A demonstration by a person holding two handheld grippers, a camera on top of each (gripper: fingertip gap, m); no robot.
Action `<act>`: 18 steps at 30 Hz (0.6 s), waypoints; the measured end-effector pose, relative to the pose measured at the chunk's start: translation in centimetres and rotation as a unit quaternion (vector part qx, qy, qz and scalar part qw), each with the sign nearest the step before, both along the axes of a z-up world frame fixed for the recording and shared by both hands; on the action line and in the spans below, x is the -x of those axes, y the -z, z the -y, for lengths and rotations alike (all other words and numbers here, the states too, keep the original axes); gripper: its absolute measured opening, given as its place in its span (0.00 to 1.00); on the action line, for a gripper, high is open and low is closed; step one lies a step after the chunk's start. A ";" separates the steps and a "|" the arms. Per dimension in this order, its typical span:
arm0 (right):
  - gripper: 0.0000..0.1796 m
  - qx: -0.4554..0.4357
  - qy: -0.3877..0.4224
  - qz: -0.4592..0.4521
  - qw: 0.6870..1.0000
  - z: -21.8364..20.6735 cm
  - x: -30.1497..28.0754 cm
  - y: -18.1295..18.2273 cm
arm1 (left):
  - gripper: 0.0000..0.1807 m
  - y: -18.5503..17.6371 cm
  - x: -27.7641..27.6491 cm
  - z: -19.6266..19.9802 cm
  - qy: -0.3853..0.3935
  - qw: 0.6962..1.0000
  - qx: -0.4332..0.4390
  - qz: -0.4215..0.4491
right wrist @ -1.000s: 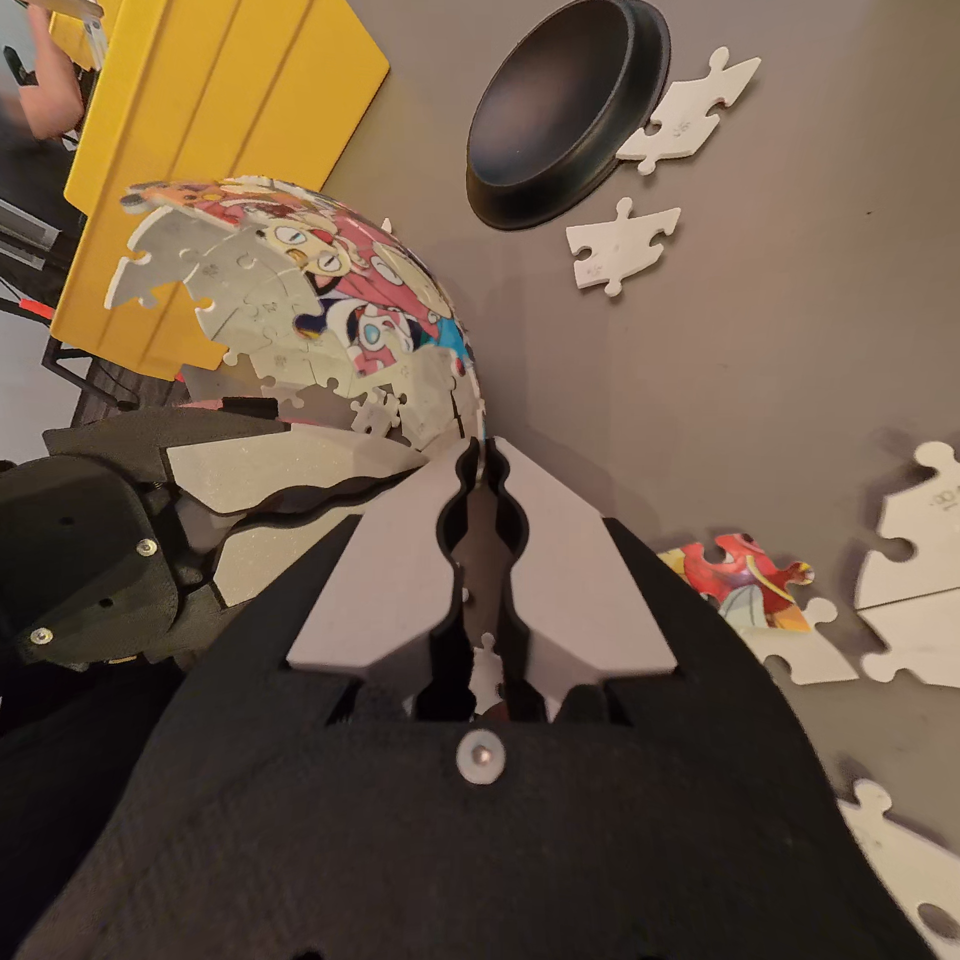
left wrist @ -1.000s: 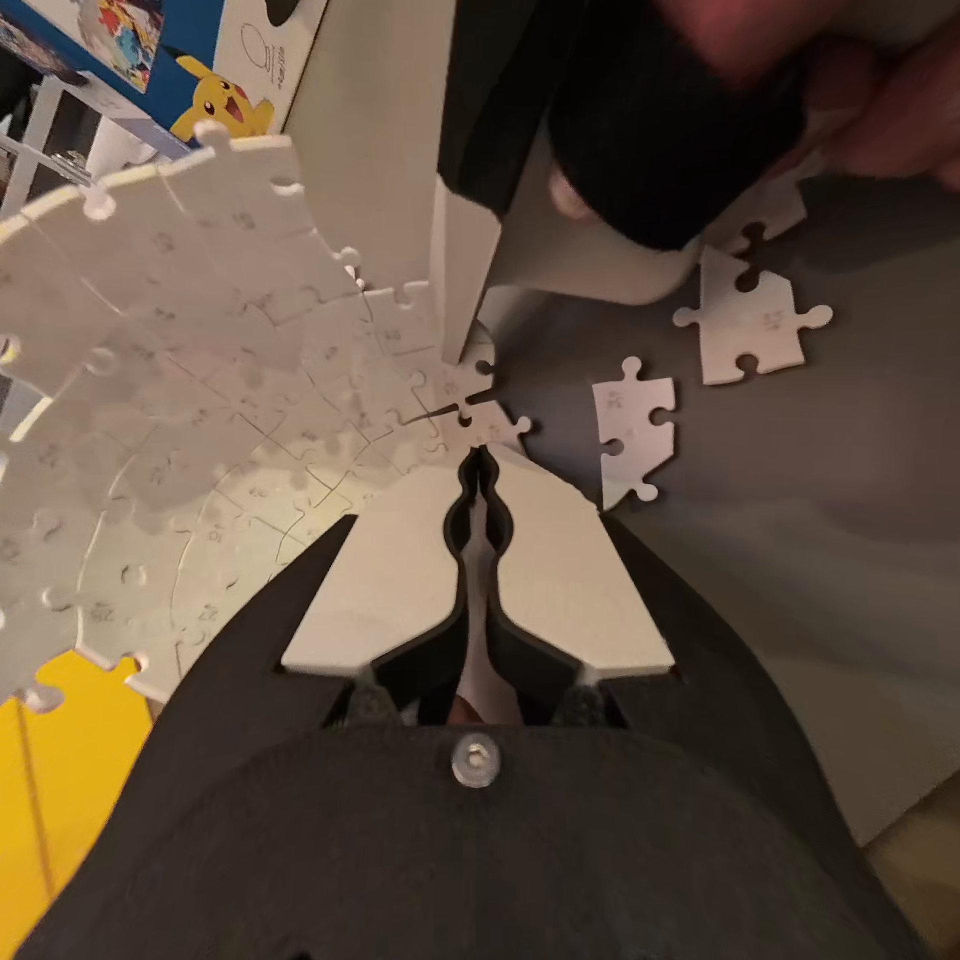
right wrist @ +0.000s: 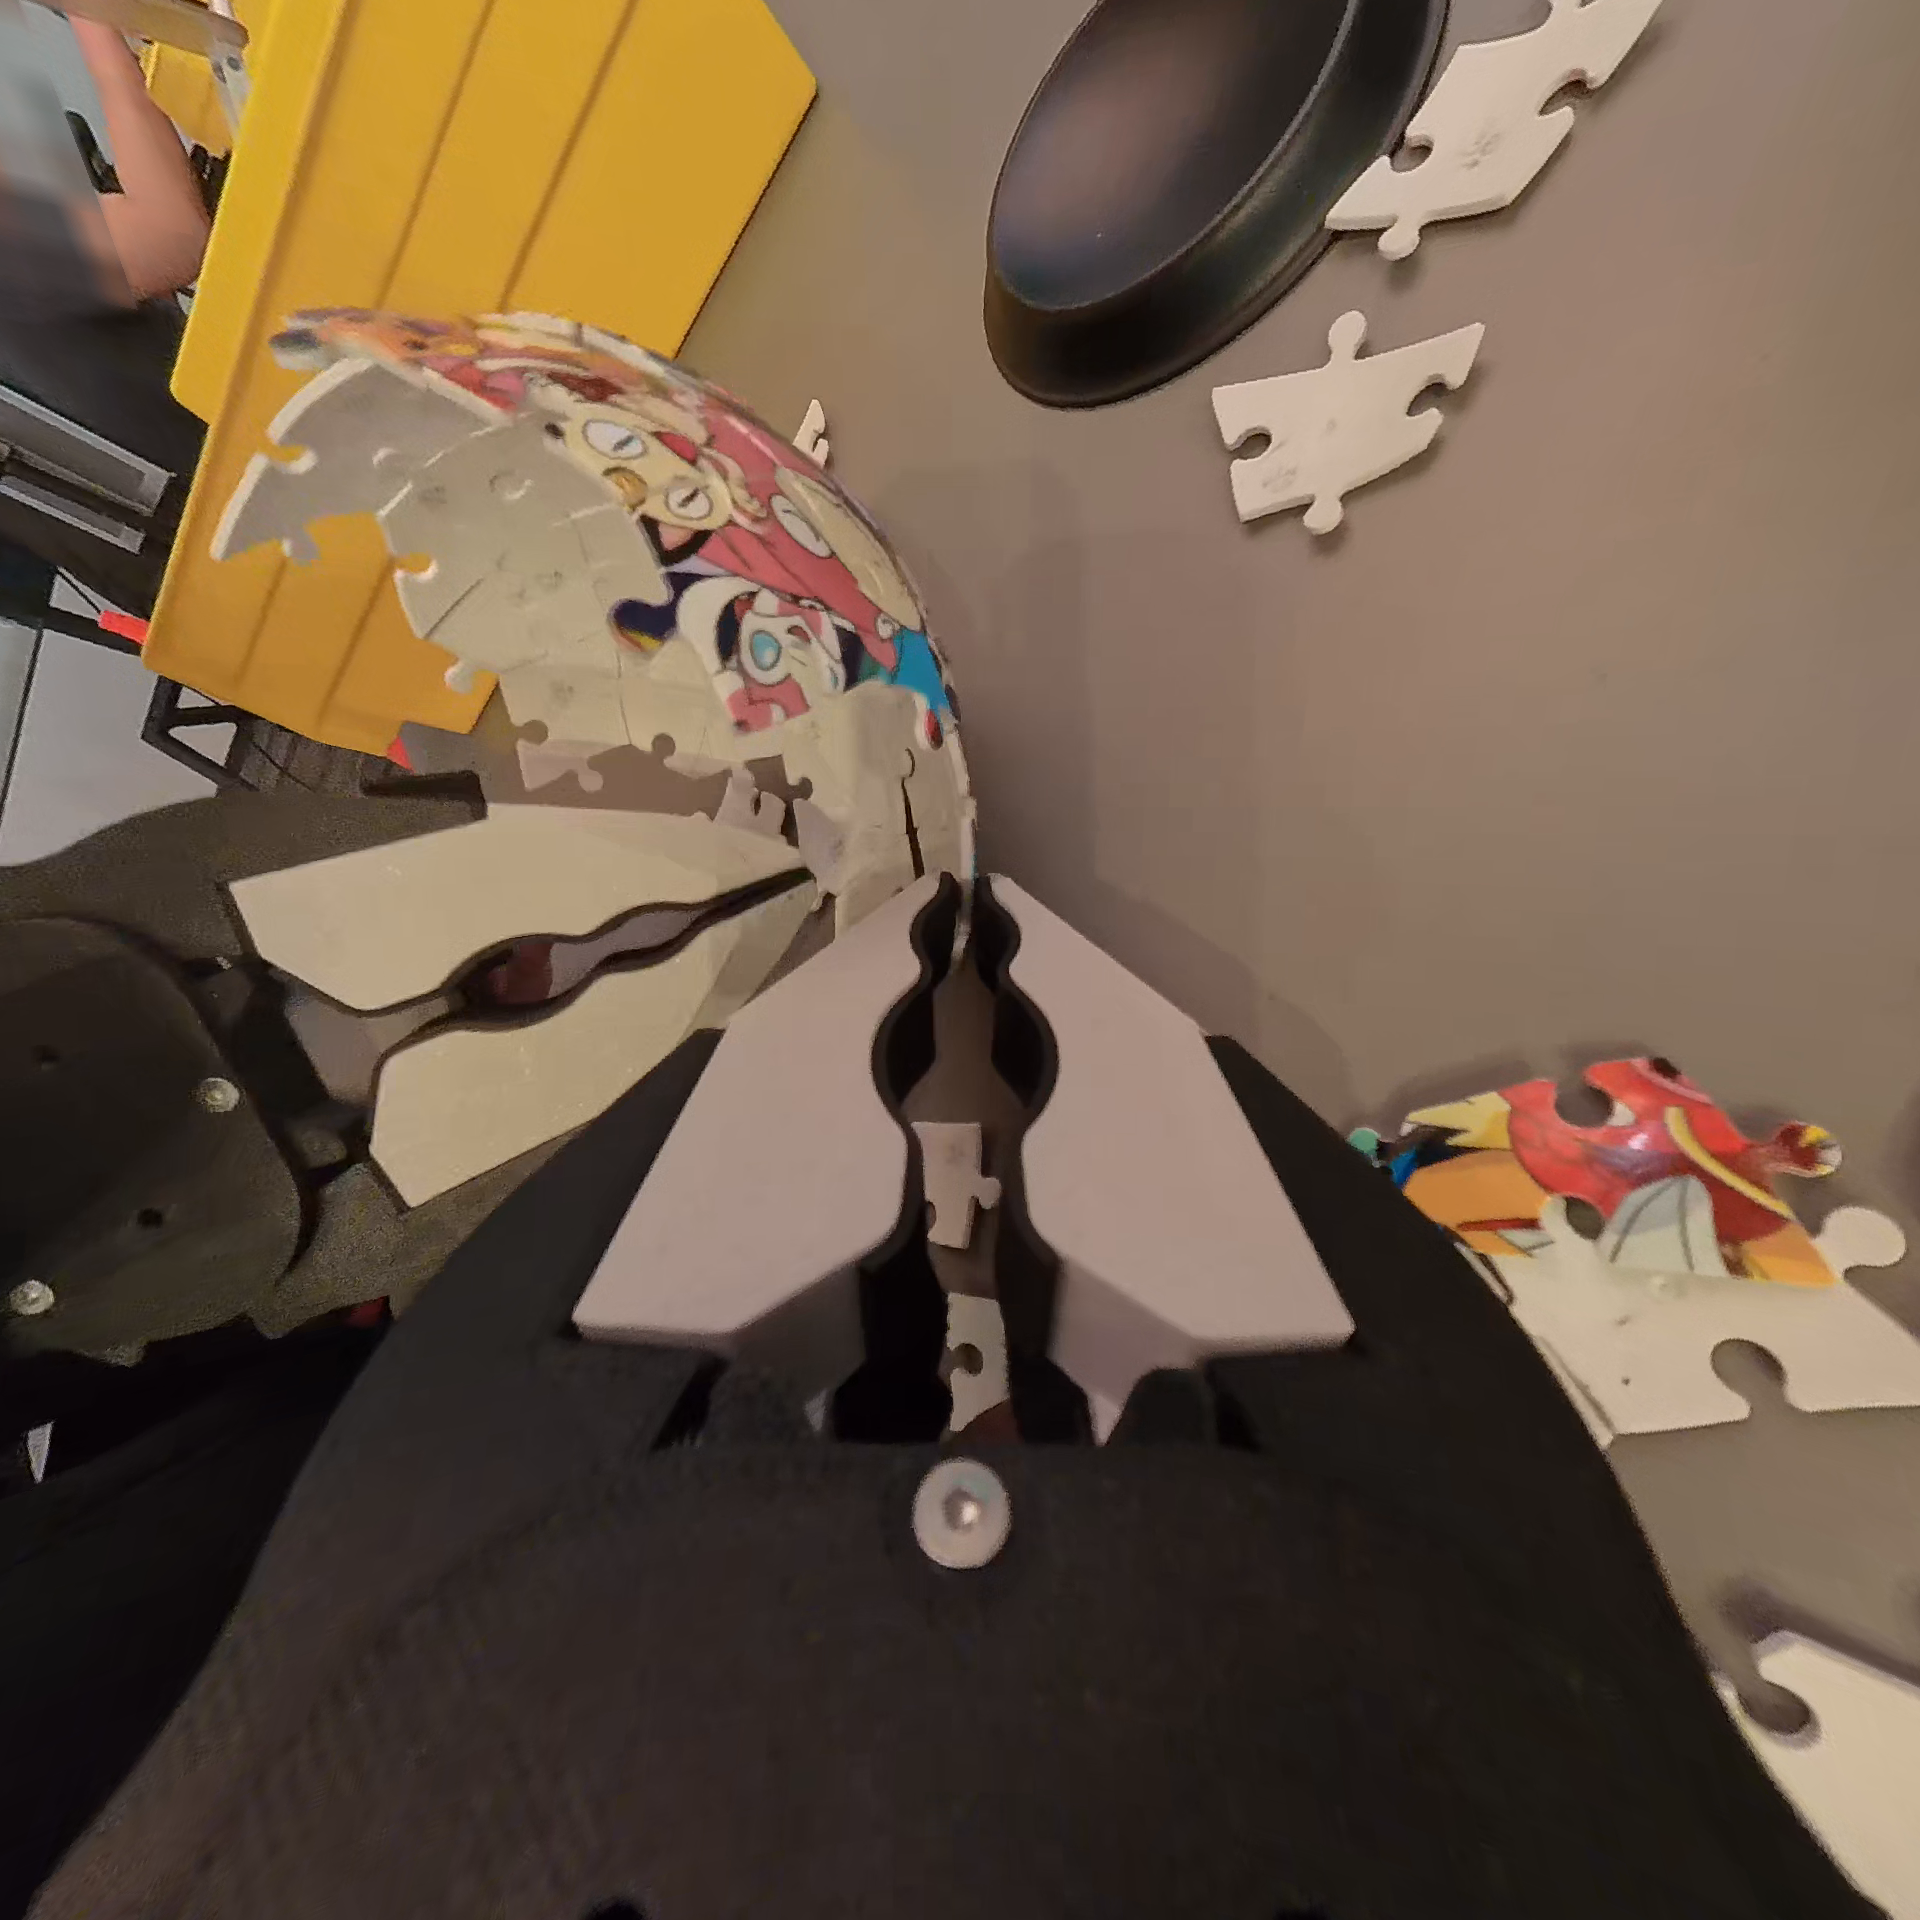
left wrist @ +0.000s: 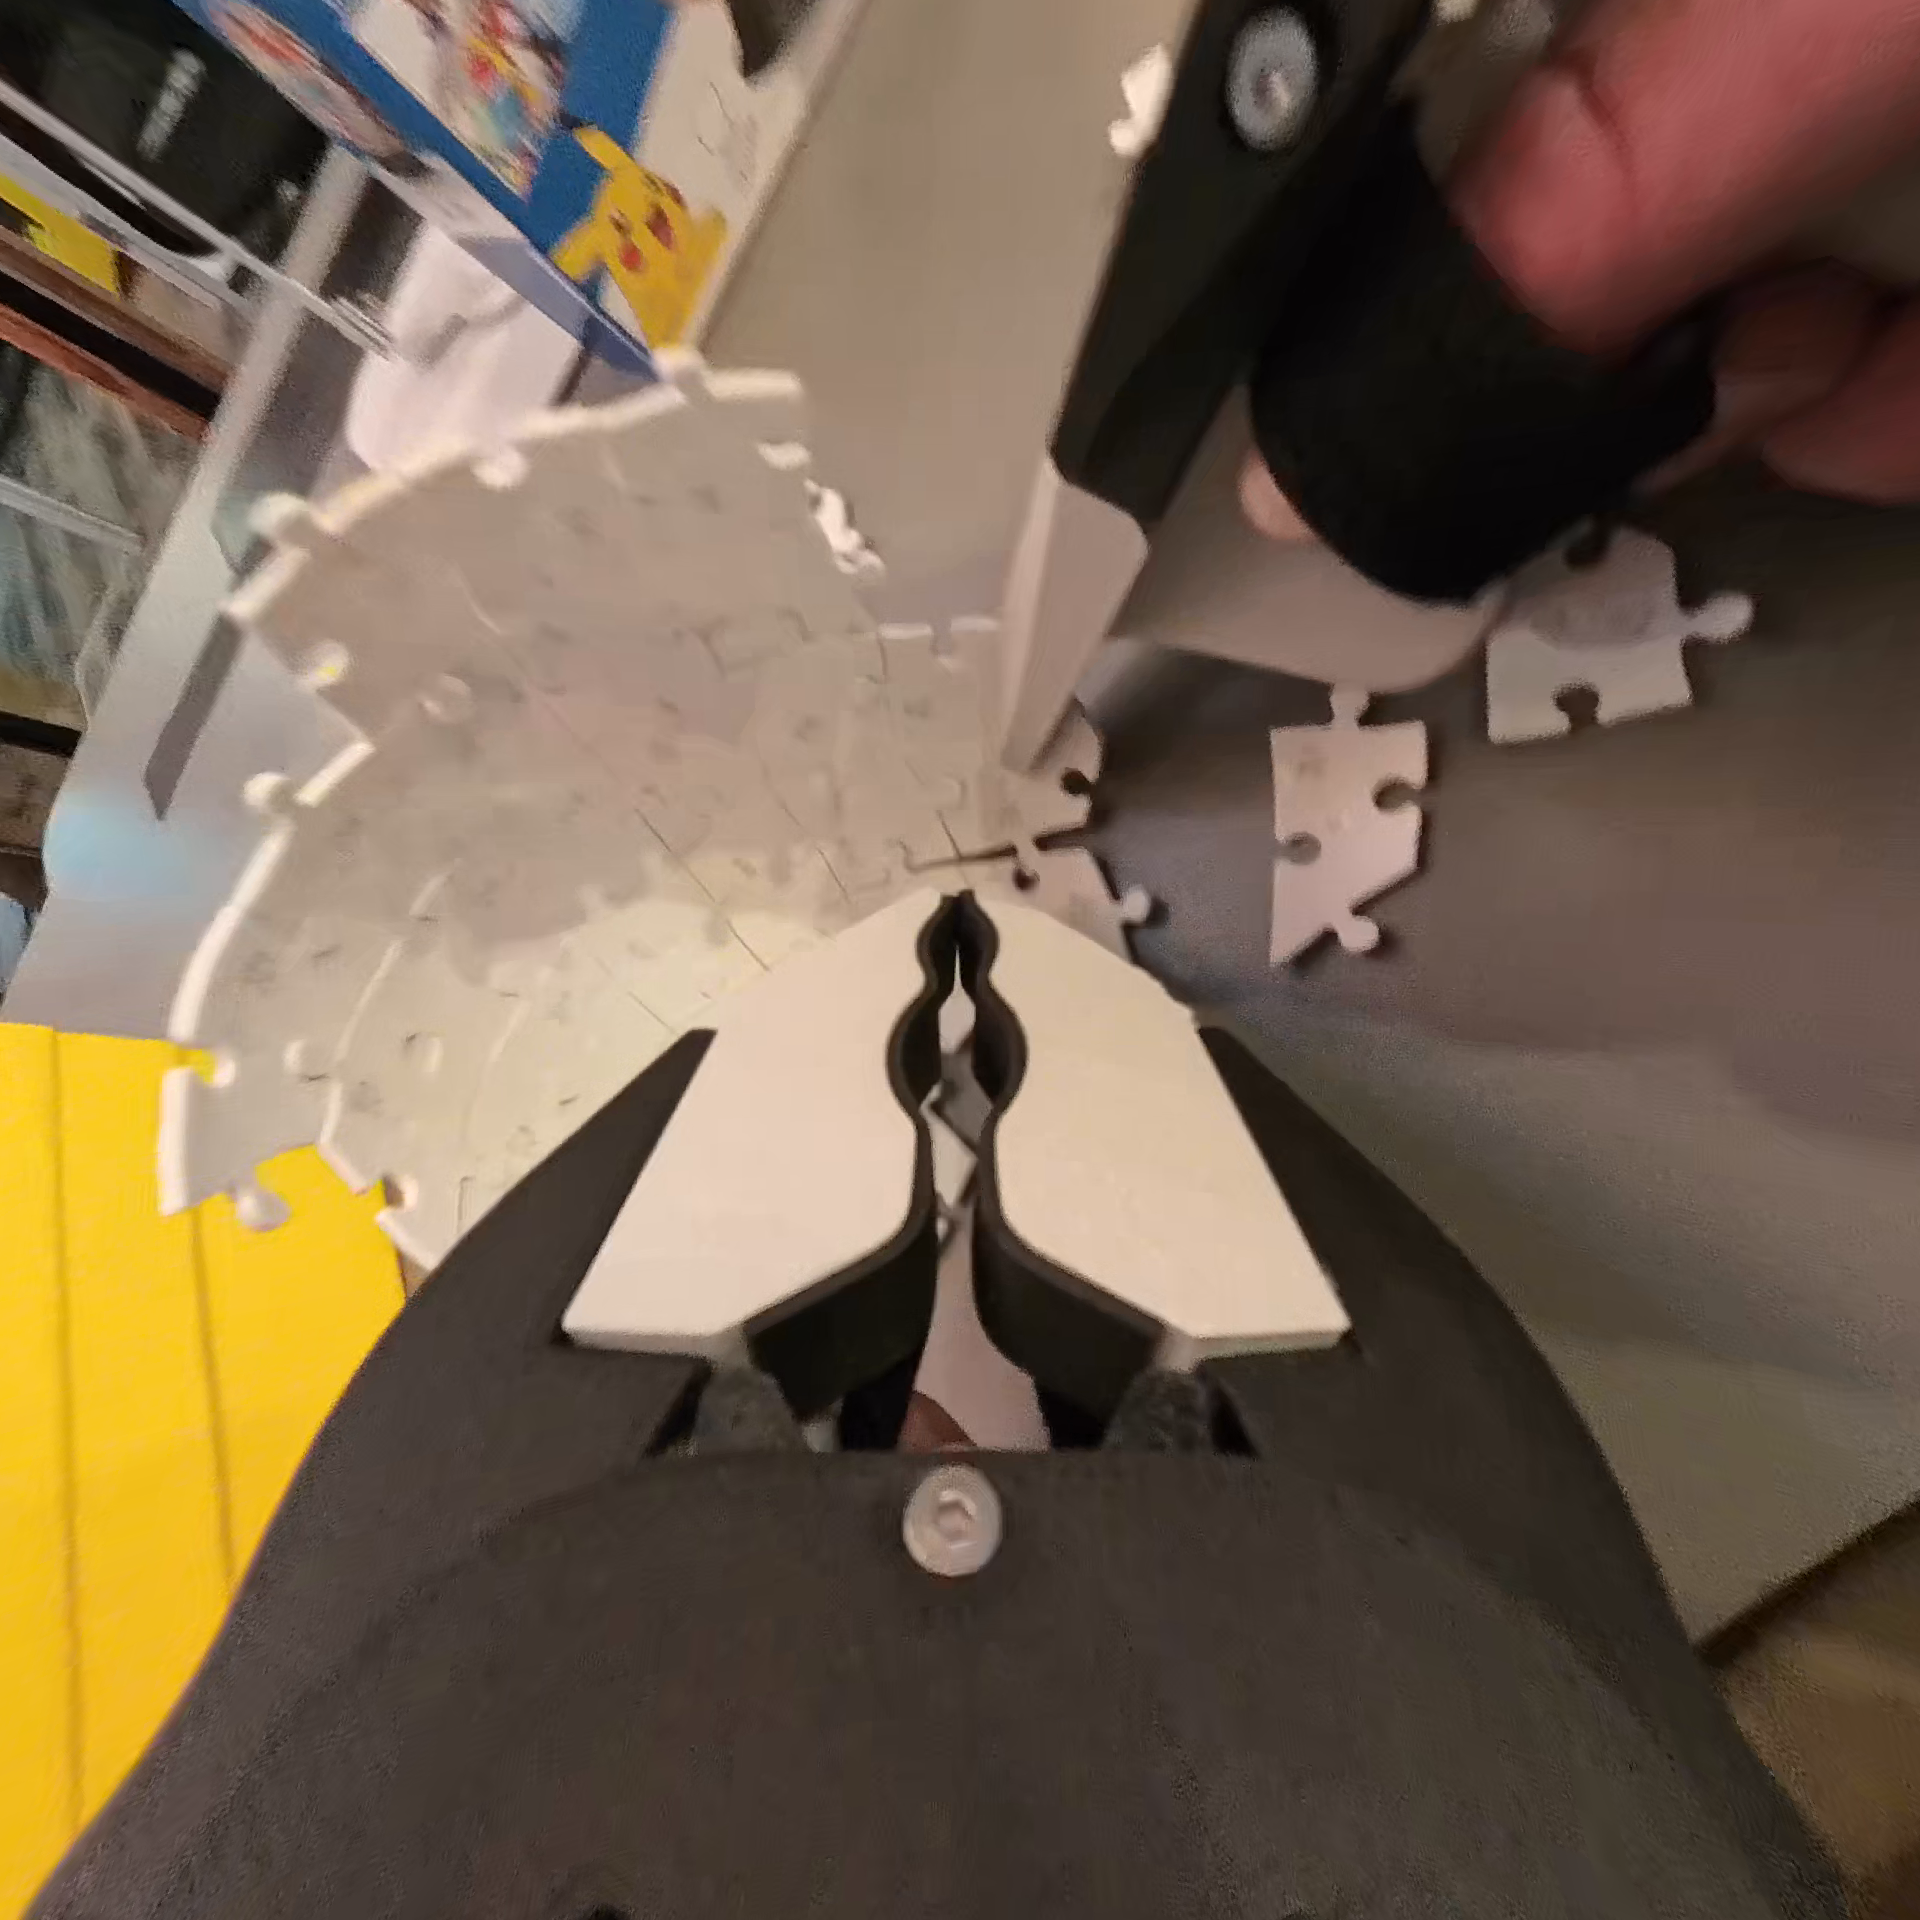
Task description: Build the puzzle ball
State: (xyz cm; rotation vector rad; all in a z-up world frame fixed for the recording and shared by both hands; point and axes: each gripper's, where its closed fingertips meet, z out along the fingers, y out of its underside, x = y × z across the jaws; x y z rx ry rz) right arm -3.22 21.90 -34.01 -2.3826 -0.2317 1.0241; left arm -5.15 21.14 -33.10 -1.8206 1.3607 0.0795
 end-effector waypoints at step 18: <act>0.00 0.010 0.006 -0.009 1.000 0.5 0.6 0.0 | 0.00 1.6 0.8 -0.5 -0.017 0.998 -0.036 -0.049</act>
